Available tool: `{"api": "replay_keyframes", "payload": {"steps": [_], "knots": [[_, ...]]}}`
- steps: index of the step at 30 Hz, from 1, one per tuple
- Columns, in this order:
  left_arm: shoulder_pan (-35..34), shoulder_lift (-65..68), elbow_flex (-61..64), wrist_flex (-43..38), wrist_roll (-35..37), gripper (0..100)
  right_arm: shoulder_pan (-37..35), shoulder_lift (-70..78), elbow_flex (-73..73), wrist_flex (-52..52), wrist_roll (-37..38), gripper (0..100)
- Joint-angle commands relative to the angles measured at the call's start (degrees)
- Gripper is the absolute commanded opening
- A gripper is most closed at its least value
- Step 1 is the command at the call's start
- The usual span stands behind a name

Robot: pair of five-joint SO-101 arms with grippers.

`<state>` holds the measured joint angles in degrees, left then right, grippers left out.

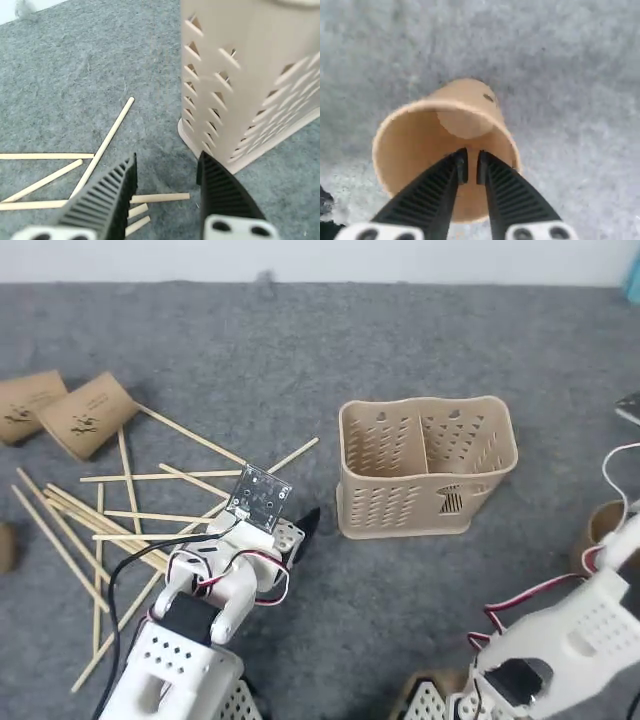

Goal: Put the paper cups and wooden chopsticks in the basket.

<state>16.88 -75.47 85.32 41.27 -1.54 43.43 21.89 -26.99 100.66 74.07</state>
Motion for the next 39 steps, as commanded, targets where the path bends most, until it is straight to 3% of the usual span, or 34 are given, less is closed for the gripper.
{"api": "replay_keyframes", "payload": {"steps": [1,6,14,31,37,39], "knots": [[-0.35,0.0,-0.13,-1.41,-1.05,19,0.92,-6.55,-0.35,2.42,-1.05,6.1],[-0.35,0.0,-0.13,-1.41,-1.05,19,1.8,-12.35,-0.35,2.42,-3.87,14.3],[-0.35,-0.26,-0.13,-1.41,-1.14,19,7.6,-16.57,-0.26,2.33,-11.08,15.1],[-0.35,-0.35,-0.13,-1.32,-1.14,19,6.73,-2.15,4.04,-4.97,-21.19,14.7],[-0.35,-0.35,-0.13,-1.32,-1.14,19,6.55,0.57,3.78,-10.95,-31.03,1.8],[-0.35,-0.35,-0.13,-1.32,-1.14,19,6.55,0.57,3.69,-11.47,-32.62,1.6]]}}
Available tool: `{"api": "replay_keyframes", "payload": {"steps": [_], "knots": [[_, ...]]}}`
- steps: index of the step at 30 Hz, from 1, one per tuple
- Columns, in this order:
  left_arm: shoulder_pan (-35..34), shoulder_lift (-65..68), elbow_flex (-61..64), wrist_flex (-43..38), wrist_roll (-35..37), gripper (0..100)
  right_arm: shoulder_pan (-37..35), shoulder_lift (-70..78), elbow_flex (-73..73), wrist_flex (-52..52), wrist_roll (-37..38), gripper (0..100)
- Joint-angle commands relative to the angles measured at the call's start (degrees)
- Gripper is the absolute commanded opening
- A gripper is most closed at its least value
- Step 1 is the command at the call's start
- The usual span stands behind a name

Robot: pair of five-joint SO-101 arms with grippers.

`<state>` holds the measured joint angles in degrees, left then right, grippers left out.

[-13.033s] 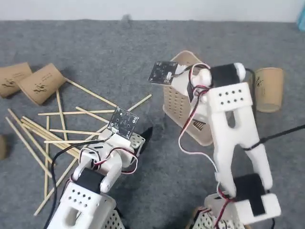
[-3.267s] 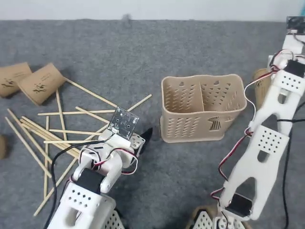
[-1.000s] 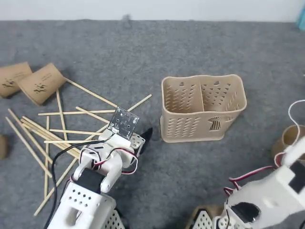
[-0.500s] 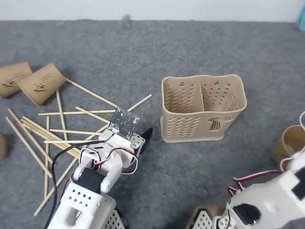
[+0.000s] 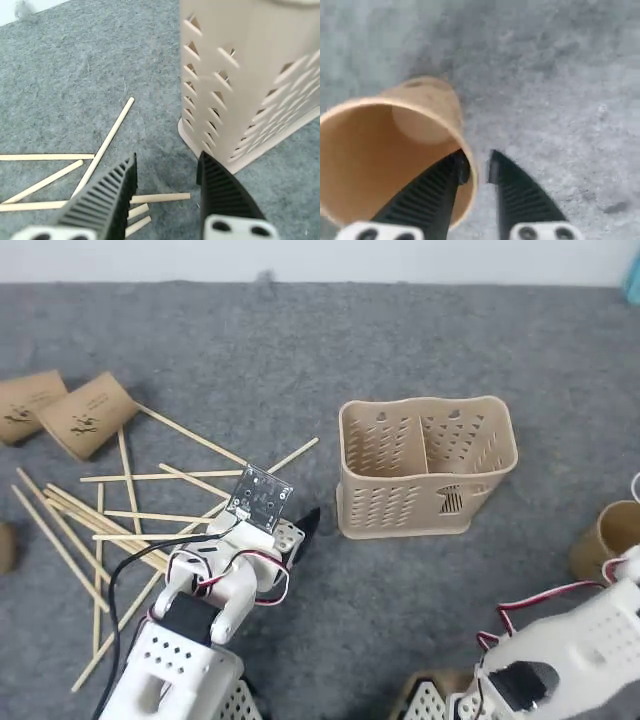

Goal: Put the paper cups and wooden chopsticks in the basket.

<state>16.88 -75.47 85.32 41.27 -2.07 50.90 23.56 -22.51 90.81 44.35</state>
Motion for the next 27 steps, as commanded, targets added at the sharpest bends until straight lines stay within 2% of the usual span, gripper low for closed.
{"api": "replay_keyframes", "payload": {"steps": [1,9,17,21,27], "knots": [[-0.35,-0.35,-0.13,-1.32,-0.62,19,-1.01,-1.1,-0.79,-1.71,-3.08,1.3],[-0.35,-0.35,-0.13,-1.32,-0.62,19,-1.71,-1.1,-3.69,-0.31,-3.34,0.8],[-0.35,-0.35,-0.13,-1.32,-0.62,19,-2.68,-1.19,-17.85,12.44,-4.04,0.8],[-0.35,-0.35,-0.13,-1.32,-0.62,19,-2.77,-3.65,-23.38,12.09,-9.85,0.8],[-0.35,-0.35,-0.22,-1.32,-0.62,19,-6.02,-11.82,-24.09,12.09,-17.41,0.8]]}}
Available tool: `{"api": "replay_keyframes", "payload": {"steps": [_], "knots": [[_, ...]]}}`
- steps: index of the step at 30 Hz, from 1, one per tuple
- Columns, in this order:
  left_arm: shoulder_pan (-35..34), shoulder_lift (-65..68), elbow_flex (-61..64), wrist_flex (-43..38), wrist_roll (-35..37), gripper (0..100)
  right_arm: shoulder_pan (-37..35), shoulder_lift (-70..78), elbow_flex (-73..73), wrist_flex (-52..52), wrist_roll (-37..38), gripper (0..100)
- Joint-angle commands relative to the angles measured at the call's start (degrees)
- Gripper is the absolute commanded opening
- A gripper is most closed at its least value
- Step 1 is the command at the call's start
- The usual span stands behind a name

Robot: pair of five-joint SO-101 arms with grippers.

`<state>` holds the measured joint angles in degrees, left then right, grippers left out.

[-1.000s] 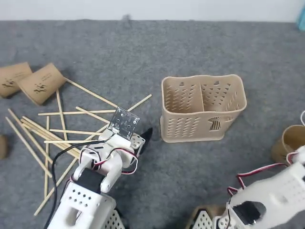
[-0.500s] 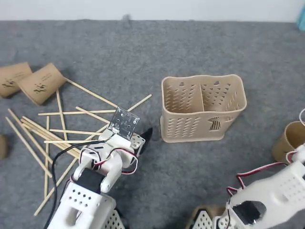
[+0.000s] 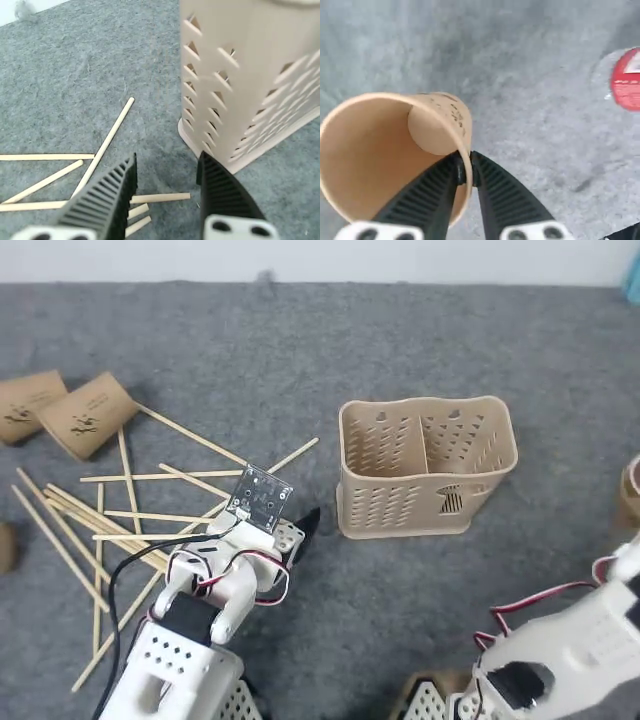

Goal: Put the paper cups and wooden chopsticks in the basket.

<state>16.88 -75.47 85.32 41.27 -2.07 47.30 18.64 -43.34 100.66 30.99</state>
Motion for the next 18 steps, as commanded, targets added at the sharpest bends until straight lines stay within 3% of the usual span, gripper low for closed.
{"api": "replay_keyframes", "payload": {"steps": [1,13,18], "knots": [[-0.35,-0.35,-0.22,-1.32,-0.62,19,-3.3,-8.04,-3.25,2.24,-5.89,0.8],[-0.35,-0.35,-0.22,-1.32,-2.11,19,-17.19,-23.87,-3.52,1.19,-28.75,0.8],[-0.35,-0.35,-0.22,-1.23,-3.43,19,-26.33,-32.4,-3.52,0.22,-33.85,0.7]]}}
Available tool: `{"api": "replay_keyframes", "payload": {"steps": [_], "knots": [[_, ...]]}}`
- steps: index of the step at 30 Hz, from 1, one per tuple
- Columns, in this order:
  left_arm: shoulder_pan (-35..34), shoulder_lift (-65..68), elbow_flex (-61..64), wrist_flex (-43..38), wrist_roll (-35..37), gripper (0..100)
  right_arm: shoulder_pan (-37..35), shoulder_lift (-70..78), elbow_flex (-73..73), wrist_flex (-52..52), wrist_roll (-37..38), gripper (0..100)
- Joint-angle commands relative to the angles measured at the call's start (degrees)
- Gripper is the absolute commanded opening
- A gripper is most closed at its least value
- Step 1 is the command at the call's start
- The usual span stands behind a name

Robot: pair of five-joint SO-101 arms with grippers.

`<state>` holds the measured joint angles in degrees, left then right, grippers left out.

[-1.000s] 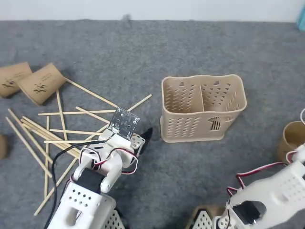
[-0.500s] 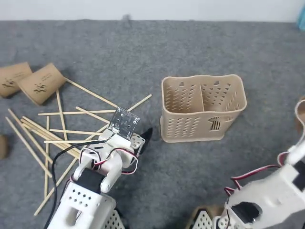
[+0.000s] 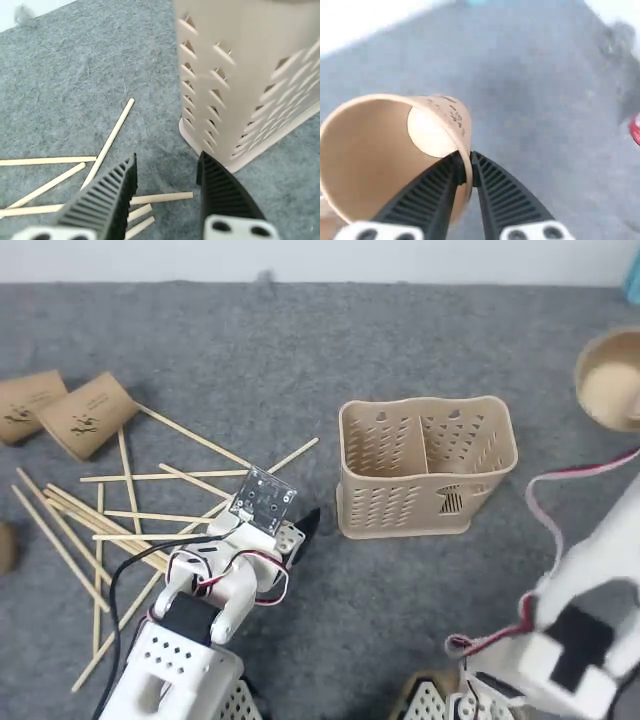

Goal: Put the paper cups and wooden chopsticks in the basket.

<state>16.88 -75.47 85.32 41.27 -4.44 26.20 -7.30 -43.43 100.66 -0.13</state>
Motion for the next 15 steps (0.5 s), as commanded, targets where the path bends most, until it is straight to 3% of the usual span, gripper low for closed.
{"api": "replay_keyframes", "payload": {"steps": [1,8,15], "knots": [[-0.35,-0.35,-0.22,-1.23,-1.14,19,-7.43,-7.69,-3.43,0.31,-3.25,0.7],[-0.35,-0.35,-0.48,-1.05,-1.32,19,-20.62,-10.68,-0.09,2.42,-3.6,0.7],[-0.35,-0.35,-0.57,-1.05,-1.32,19,-23.96,-10.68,11.69,2.42,-3.08,0.7]]}}
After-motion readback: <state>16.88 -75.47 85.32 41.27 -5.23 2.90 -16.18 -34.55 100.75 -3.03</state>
